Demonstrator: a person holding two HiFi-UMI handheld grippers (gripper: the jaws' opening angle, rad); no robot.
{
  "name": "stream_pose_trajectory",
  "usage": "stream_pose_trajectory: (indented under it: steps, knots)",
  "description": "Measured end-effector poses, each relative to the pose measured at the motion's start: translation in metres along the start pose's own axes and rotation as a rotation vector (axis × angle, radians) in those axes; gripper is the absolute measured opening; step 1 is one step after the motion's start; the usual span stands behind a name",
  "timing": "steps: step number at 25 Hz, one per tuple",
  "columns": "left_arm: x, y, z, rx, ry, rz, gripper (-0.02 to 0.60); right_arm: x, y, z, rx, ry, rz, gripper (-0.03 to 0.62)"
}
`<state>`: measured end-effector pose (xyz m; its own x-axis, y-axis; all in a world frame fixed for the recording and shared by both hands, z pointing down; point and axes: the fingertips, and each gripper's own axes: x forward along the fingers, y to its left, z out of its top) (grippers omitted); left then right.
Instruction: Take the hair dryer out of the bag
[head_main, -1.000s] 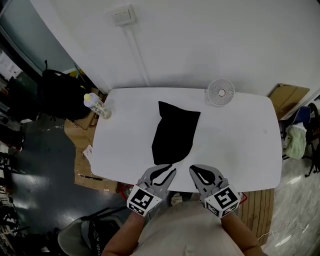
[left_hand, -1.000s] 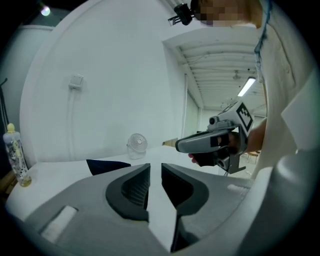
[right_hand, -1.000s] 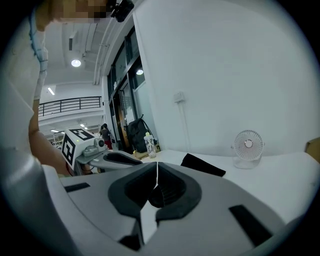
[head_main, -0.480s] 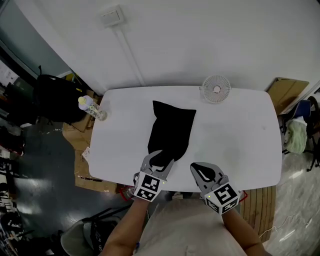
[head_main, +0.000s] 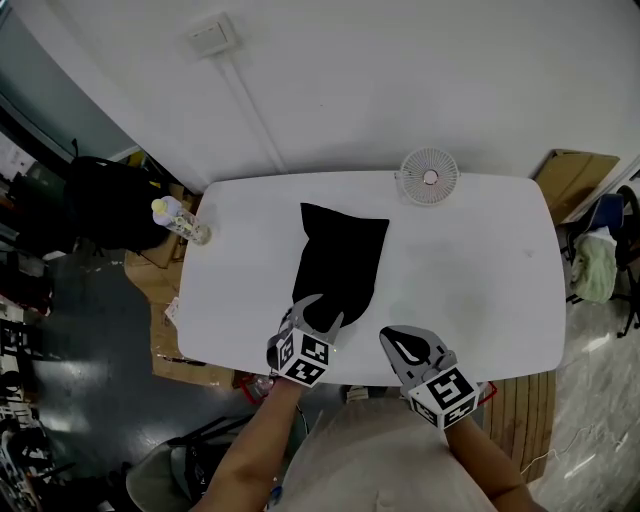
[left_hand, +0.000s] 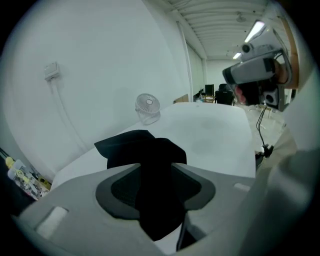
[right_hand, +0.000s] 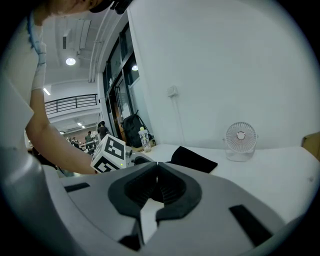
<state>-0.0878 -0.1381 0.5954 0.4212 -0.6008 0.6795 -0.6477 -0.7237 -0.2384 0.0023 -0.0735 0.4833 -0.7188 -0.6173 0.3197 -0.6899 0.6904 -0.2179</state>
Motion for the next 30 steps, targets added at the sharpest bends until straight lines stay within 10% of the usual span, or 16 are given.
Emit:
stream_pose_trajectory:
  steps: [5,8,30]
  knots:
    - [0.014,0.01,-0.011,0.029,0.09,0.038,0.158,-0.001,-0.002,-0.004,0.012,0.009,0.001,0.018]
    - [0.011,0.018,-0.007,0.014,0.091,0.045,0.035,-0.001,-0.004,-0.005,0.018,0.008,-0.002,0.018]
    - [-0.051,0.034,0.081,-0.184,-0.09,-0.241,0.028,0.01,0.003,-0.004,0.031,0.016,0.021,0.018]
